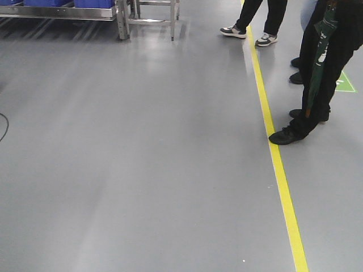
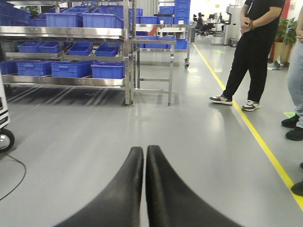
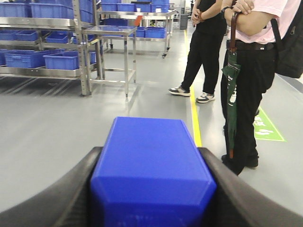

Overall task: Pour parts from conveyor to right shelf
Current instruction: 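Drive the base away from the conveyor holding the block in the right gripper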

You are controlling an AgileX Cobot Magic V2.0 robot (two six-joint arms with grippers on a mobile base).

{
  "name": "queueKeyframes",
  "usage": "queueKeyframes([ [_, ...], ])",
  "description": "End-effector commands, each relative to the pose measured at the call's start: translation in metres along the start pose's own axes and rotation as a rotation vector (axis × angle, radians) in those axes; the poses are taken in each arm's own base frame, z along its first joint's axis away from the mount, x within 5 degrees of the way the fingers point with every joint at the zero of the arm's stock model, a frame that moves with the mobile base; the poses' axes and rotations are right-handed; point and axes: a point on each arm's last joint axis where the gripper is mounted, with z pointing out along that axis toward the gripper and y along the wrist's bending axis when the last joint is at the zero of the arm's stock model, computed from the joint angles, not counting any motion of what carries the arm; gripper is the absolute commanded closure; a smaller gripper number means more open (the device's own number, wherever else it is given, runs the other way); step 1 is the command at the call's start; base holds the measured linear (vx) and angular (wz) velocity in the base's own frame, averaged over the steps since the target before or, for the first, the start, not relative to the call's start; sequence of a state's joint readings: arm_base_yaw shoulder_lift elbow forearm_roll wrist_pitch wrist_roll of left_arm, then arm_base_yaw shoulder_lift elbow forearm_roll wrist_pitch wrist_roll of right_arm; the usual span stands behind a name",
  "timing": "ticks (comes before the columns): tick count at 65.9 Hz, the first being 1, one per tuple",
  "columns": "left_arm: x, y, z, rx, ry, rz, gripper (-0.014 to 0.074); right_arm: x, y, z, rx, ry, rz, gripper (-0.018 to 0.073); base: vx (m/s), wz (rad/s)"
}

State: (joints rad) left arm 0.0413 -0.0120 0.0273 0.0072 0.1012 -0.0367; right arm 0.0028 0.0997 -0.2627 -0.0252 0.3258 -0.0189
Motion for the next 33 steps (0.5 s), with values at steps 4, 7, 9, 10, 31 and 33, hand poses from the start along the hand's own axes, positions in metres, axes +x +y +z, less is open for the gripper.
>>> queueKeyframes([
  [4, -0.0144, -0.0008, -0.0024, 0.010, -0.109, -0.016, 0.0603, -0.0158, -0.0009, -0.0016, 0.009, -0.095, -0.007, 0.0564, 0.11, -0.15],
  [7, -0.0144, -0.0008, -0.0024, 0.010, -0.109, -0.016, 0.0603, -0.0158, -0.0009, -0.0016, 0.009, -0.095, -0.007, 0.0564, 0.13, -0.18],
  [9, -0.0144, -0.0008, -0.0024, 0.010, -0.109, -0.016, 0.0603, -0.0158, -0.0009, -0.0016, 0.009, -0.095, -0.007, 0.0564, 0.14, -0.20],
  [10, -0.0144, -0.0008, -0.0024, 0.010, -0.109, -0.016, 0.0603, -0.0158, -0.0009, -0.0016, 0.009, -0.095, -0.007, 0.0564, 0.15, -0.22],
  [31, -0.0144, -0.0008, -0.0024, 0.010, -0.109, -0.016, 0.0603, -0.0158, -0.0009, -0.0016, 0.009, -0.095, -0.007, 0.0564, 0.22, -0.22],
  [33, -0.0144, -0.0008, -0.0024, 0.010, -0.109, -0.016, 0.0603, -0.0158, -0.0009, -0.0016, 0.009, -0.095, -0.007, 0.0564, 0.31, -0.18],
])
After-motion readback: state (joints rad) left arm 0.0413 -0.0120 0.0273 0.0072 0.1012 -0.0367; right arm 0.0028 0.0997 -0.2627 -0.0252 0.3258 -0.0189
